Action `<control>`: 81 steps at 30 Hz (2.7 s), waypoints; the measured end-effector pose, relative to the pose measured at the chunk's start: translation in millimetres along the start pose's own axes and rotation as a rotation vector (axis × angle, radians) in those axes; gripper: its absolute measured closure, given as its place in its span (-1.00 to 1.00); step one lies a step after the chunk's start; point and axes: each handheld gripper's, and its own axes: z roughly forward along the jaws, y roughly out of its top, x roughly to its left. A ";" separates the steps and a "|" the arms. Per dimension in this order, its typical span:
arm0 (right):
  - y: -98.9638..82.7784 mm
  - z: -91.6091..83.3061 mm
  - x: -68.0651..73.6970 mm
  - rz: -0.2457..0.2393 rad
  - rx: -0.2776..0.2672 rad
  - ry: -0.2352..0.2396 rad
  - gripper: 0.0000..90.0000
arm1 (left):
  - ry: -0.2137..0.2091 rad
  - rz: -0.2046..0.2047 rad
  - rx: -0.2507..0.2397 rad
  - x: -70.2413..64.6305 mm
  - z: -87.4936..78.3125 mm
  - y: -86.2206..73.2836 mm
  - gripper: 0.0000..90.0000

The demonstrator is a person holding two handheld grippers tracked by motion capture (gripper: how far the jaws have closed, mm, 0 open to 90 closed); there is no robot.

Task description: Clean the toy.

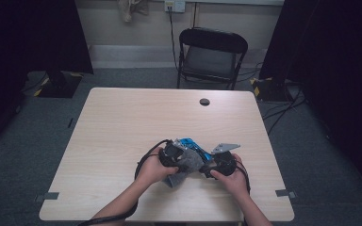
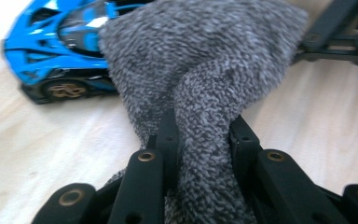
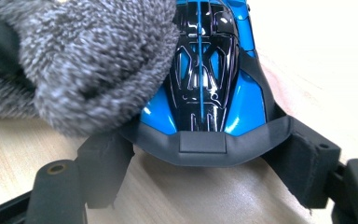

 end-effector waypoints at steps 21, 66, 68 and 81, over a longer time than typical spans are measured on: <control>-0.3 -0.2 -1.1 -0.005 -0.001 0.006 -0.43 | 0.161 -0.110 -0.024 51.0 -22.0 -8.1 0.62; 0.1 0.2 -0.9 0.000 -0.002 0.006 -0.43 | -0.008 -0.018 -0.040 -2.5 -0.4 -4.5 0.61; 0.1 0.2 -0.9 -0.001 -0.002 0.006 -0.43 | -0.007 -0.026 -0.040 0.7 -0.9 -5.2 0.61; 0.4 0.0 -0.4 -0.010 0.007 0.000 -0.43 | 0.055 -0.084 -0.044 26.3 -9.6 -10.3 0.62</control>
